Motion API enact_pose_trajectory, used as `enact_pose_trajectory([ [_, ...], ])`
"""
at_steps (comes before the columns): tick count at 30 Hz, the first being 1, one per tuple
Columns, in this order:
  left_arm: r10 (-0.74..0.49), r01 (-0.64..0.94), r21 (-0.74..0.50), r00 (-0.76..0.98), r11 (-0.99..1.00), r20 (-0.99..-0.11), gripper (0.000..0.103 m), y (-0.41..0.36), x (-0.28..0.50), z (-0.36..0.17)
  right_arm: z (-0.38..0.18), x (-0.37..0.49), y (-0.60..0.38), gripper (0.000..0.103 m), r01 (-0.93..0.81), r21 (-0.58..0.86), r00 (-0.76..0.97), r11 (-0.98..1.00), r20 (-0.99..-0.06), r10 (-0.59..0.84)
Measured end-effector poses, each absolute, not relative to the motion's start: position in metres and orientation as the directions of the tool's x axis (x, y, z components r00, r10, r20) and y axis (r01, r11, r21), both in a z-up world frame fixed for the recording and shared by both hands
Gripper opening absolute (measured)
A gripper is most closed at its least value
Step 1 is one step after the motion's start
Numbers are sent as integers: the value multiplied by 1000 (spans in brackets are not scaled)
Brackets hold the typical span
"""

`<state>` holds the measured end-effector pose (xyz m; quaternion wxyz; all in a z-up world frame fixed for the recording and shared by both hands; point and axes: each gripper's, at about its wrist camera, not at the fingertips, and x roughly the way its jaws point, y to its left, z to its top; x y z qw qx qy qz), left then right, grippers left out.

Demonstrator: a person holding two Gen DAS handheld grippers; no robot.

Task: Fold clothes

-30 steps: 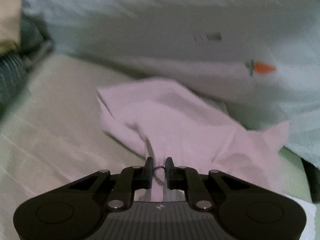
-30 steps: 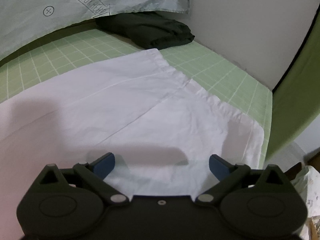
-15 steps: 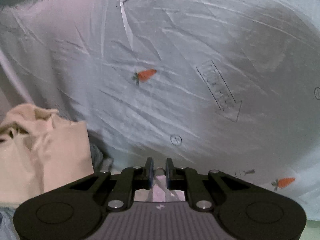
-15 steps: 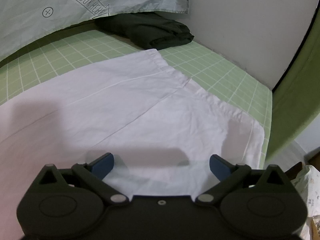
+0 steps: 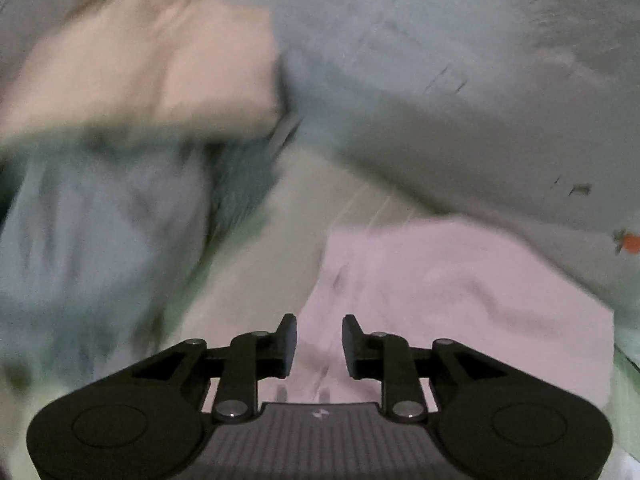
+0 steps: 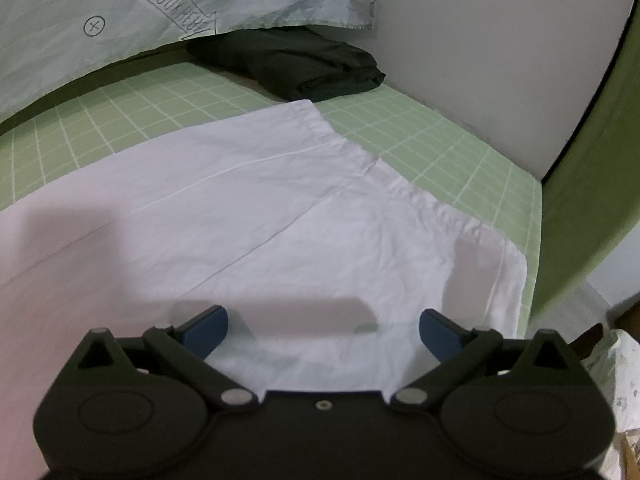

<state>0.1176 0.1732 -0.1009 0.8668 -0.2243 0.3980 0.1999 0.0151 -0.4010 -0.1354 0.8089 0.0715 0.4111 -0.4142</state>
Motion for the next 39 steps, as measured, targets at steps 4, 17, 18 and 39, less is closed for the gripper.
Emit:
enact_pose_trajectory([
  [4, 159, -545, -199, 540, 814, -826, 31, 177, 93, -126, -135, 14, -400, 103, 726, -230, 320, 648, -721, -614],
  [17, 109, -372, -112, 523, 921, -846, 36, 151, 155, -147, -136, 12, -402, 103, 729, -209, 335, 652, -721, -606],
  [18, 111, -363, -101, 519, 926, -848, 43, 148, 159, -148, -137, 11, -403, 103, 733, -200, 338, 651, -723, -602],
  [39, 196, -267, 57, 531, 962, -824, 11, 118, 177, -148, -138, 8, -403, 103, 743, -179, 346, 645, -722, -599],
])
